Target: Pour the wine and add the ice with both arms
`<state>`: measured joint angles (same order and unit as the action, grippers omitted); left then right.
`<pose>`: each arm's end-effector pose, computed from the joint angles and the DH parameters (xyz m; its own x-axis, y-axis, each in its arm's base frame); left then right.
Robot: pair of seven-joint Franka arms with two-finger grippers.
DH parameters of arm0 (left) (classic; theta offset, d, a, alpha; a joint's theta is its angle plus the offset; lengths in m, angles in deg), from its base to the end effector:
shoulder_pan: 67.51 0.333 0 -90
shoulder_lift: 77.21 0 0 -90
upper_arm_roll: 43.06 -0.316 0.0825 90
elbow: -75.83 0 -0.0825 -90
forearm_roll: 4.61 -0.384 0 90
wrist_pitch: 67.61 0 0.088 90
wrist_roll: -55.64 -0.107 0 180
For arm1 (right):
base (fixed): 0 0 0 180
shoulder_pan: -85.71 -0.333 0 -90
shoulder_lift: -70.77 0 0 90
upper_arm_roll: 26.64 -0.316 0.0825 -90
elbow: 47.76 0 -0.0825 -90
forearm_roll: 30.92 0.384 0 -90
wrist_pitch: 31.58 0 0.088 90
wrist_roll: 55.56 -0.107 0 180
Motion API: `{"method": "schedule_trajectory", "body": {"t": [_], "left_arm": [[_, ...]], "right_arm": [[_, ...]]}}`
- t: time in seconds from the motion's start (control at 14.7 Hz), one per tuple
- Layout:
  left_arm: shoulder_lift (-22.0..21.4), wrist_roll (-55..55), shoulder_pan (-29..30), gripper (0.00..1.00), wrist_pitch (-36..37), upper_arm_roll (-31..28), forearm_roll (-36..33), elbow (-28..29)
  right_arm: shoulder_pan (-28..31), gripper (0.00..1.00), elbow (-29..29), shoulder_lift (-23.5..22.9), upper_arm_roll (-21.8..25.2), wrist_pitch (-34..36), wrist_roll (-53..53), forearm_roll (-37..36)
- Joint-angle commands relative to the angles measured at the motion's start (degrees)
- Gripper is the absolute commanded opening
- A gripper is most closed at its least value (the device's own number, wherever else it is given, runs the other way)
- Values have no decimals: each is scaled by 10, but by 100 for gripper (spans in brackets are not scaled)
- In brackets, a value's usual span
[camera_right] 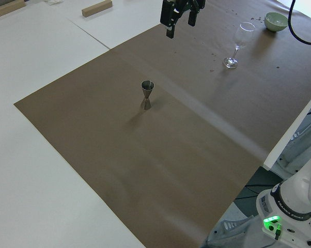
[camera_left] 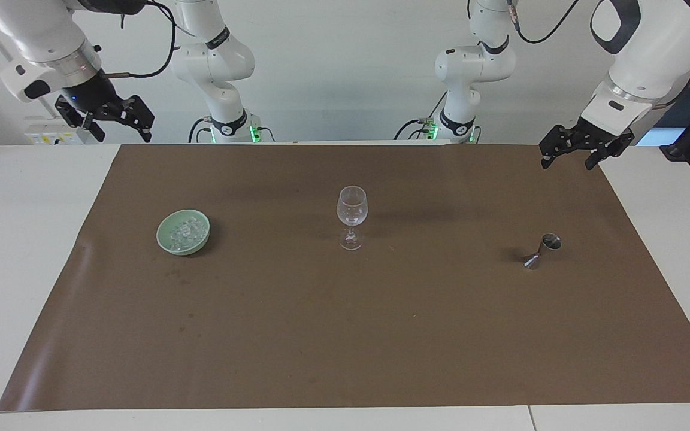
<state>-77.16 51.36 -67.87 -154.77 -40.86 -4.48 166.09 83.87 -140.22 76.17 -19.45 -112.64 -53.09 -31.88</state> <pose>0.5486 -0.0248 0.6177 0.9914 -0.1191 -0.0546 -0.1190 -0.9929 0.0064 0.5055 -0.0527 0.6414 0.9931 -0.0505 -0.1054 -0.0508 -0.9987 0.0004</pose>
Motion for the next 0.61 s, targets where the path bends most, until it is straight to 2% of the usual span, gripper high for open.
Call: {"method": "schedule_trajectory", "body": {"t": [0.0,0.55], "left_arm": [[-15,5,1,100,-10,-2,3,19],[-15,5,1,100,-10,-2,3,19]], "right_arm": [[4,100,-14,11,-3,-10,3,9],[4,100,-14,12,-3,-4,5,9]]}}
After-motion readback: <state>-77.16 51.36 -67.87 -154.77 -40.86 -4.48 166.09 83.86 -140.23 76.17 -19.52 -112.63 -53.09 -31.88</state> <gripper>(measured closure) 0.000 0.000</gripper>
